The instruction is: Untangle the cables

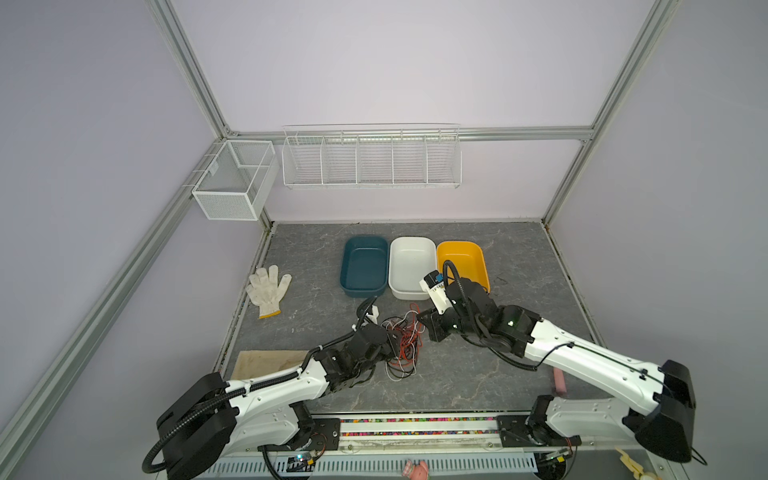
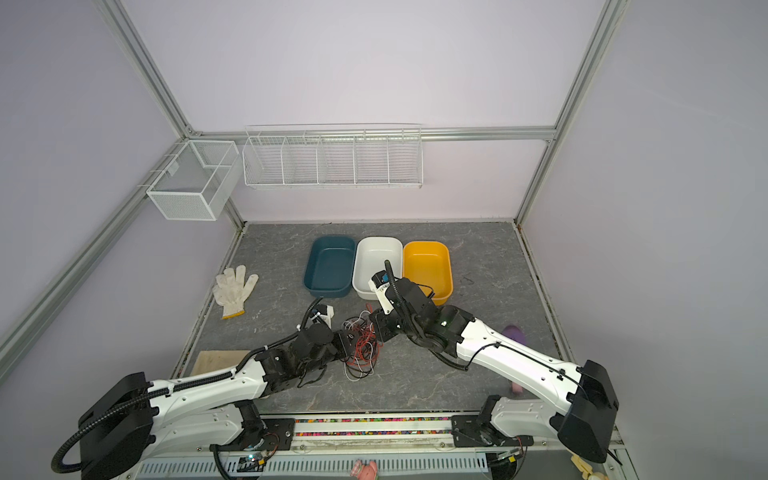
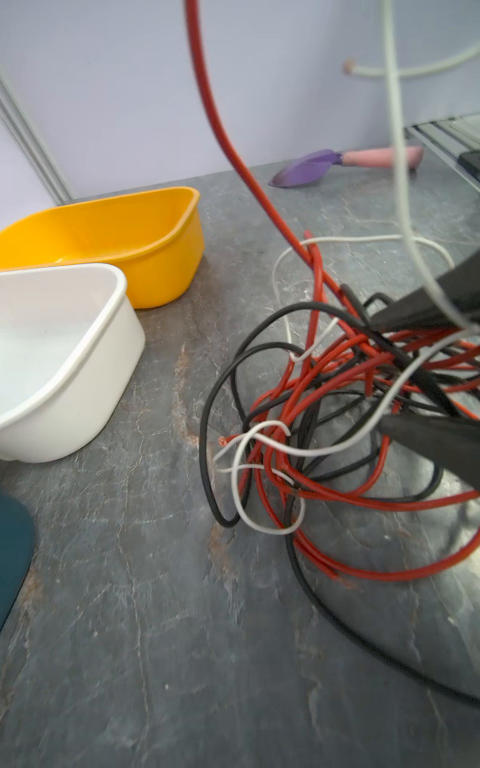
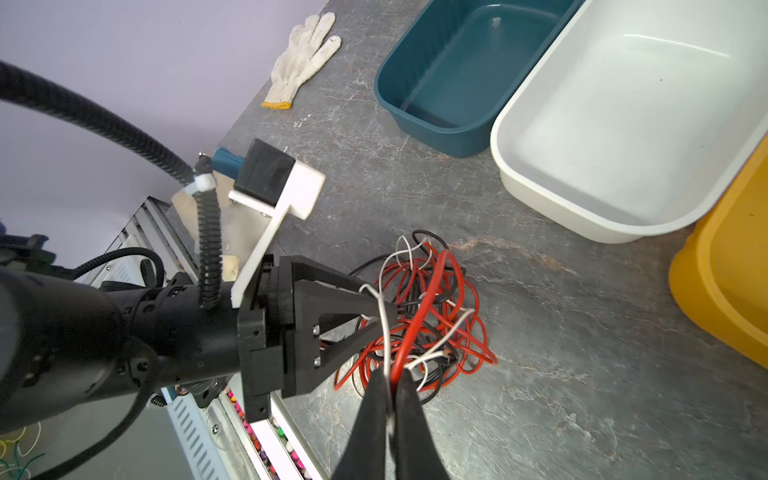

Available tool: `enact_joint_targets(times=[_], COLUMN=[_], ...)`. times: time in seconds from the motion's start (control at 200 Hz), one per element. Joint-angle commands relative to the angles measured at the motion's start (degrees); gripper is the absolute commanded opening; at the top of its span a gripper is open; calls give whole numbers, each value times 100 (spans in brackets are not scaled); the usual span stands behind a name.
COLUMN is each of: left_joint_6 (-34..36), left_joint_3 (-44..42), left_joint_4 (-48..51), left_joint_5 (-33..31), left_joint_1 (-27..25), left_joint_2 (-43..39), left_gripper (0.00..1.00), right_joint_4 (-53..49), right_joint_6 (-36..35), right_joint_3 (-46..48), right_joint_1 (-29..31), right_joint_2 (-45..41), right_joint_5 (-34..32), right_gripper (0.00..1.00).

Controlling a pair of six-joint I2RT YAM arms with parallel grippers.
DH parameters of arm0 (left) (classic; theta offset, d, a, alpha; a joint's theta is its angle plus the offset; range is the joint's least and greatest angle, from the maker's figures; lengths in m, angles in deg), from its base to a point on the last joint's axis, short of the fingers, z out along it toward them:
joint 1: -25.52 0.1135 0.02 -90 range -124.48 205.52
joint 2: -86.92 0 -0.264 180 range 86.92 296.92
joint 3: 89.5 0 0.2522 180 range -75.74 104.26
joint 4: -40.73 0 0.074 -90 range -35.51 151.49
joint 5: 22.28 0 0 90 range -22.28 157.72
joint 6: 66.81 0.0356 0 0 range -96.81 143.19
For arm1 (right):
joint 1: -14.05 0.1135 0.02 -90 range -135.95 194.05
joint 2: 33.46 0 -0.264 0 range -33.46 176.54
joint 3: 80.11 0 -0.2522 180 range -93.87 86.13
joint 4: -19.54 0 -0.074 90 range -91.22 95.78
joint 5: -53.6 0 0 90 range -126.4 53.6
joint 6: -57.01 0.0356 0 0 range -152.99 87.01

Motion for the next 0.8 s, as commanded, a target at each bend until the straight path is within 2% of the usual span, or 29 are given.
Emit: enact_joint_targets(times=[0.0, 0.155, 0.32, 0.525, 0.64, 0.73, 0.795], left_joint_6=[-67, -43, -29, -93, -46, 61, 161], left_joint_3=[-178, -257, -352, -443, -538, -553, -491], left_joint_4=[12, 60, 109, -131, -781, -1272, -1441], left_joint_5=[-182, -240, -323, -182, 208, 539, 729], left_joint_1=[-23, -23, -23, -23, -23, -23, -23], left_joint_2=[-82, -207, -361, -552, -510, -329, -134], left_gripper=[14, 0, 0, 0, 25, 36, 40], right_joint_4=[-66, -242, -276, -41, 78, 127, 145], right_joint_6=[-48, 19, 109, 233, 301, 310, 306], right_joint_3=[-78, -31, 211, 557, 690, 730, 738], right_joint_1=[8, -27, -236, -500, -537, -552, -552], right_joint_2=[-250, -435, -618, -512, -408, -396, -419], right_joint_5=[-432, -796, -906, -161, 6, 95, 130], right_gripper=[7, 7, 6, 7, 6, 6, 6])
